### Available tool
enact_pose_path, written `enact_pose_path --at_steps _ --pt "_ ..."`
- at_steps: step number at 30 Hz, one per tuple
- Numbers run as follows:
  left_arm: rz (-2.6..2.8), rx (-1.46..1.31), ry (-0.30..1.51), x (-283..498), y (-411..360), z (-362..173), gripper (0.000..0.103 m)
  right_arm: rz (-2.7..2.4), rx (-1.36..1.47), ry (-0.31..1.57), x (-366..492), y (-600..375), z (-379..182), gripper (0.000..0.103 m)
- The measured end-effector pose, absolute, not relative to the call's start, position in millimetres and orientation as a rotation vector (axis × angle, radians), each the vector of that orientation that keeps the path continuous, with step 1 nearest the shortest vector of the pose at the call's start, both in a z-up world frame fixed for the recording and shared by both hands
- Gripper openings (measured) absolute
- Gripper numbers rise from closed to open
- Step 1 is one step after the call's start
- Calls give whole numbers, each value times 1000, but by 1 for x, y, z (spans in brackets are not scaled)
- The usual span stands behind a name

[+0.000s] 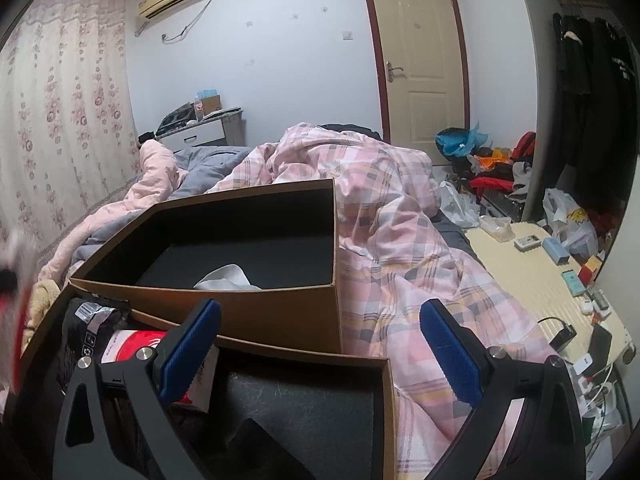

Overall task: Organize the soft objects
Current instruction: 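Lift the red tissue pack with the left gripper over the upper box, then lower the tissue pack into the upper box and open the left gripper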

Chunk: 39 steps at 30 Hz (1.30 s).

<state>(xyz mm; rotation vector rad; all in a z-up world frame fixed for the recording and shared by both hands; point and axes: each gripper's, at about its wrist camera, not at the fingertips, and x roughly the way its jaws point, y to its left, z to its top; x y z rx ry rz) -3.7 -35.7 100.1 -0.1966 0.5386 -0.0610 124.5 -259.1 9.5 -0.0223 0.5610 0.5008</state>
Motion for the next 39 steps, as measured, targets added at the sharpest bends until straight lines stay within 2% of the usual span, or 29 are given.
enact_pose_path --at_steps 6,15,19,25,26,33,34,36,37,39 --pt "45 -145 532 37 -26 112 40 504 -52 548 123 -255 10 99" --pt "153 -134 660 92 -8 63 41 502 2 572 129 -263 8 99" --pt "157 -201 632 90 0 60 41 505 23 581 130 -266 8 99" --pt "322 -279 474 83 20 72 44 501 1 581 130 -264 8 99" --pt "351 -284 499 86 24 68 46 501 -4 579 130 -263 8 99" --pt "270 -361 692 102 33 34 47 503 -18 571 128 -261 9 99" --pt "251 -367 704 100 32 32 48 503 -18 571 128 -261 9 99" --pt "221 -386 711 96 32 31 70 502 -18 572 127 -261 9 99" --pt "202 -407 703 90 32 32 75 502 -18 571 127 -261 9 99" --pt "172 -450 677 81 33 33 78 503 -20 570 127 -261 9 99"
